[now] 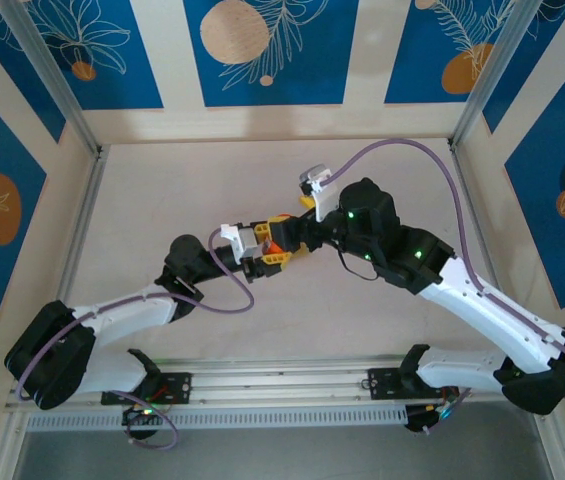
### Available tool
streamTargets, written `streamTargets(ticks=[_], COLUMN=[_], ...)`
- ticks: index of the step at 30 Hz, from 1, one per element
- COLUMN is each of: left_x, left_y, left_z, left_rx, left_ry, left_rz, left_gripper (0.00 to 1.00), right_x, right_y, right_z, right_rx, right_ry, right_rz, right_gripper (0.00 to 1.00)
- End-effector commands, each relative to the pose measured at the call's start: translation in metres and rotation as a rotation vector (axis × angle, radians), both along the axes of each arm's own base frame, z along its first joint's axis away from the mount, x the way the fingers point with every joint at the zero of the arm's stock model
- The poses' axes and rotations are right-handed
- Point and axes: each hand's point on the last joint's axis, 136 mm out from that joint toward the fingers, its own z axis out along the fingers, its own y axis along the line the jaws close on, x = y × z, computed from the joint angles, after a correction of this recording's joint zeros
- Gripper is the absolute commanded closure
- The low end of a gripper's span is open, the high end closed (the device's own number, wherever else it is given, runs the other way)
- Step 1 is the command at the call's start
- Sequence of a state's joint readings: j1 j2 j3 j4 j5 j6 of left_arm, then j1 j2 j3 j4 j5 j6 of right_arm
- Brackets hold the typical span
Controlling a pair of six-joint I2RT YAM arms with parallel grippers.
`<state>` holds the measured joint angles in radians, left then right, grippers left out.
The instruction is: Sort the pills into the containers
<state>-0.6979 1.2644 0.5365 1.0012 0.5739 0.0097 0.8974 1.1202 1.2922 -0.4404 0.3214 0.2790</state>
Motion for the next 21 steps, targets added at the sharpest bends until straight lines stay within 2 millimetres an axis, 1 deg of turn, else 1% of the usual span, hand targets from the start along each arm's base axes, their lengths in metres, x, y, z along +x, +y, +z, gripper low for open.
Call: streamTargets(ticks=[1, 6, 14, 21], left_x=[0.002, 0.002, 0.001, 0.001], left_y=[0.005, 0.006, 0.005, 0.006], left_z=[0.015, 0.015, 0.014, 0.015], left_rx=[-0.024, -0.022, -0.018, -0.019], left_ry=[-0.045, -0.046, -0.048, -0.051], left_rz=[0.027, 0.028, 0.029, 0.031], left_gripper=[1.00, 1.00, 1.00, 1.00], right_x=[0.008, 0.004, -0.003, -0.006], right_y=[-0.020, -0.012, -0.001, 0.006], right_z=[0.015, 0.010, 0.014, 0.003], right_rx=[0.066, 0.024, 0.036, -0.024], right_ry=[0.023, 0.043, 0.043, 0.051], right_rz=[-0.179, -0.171, -0.157, -0.155], right_gripper=[0.15, 0.15, 0.14, 0.15])
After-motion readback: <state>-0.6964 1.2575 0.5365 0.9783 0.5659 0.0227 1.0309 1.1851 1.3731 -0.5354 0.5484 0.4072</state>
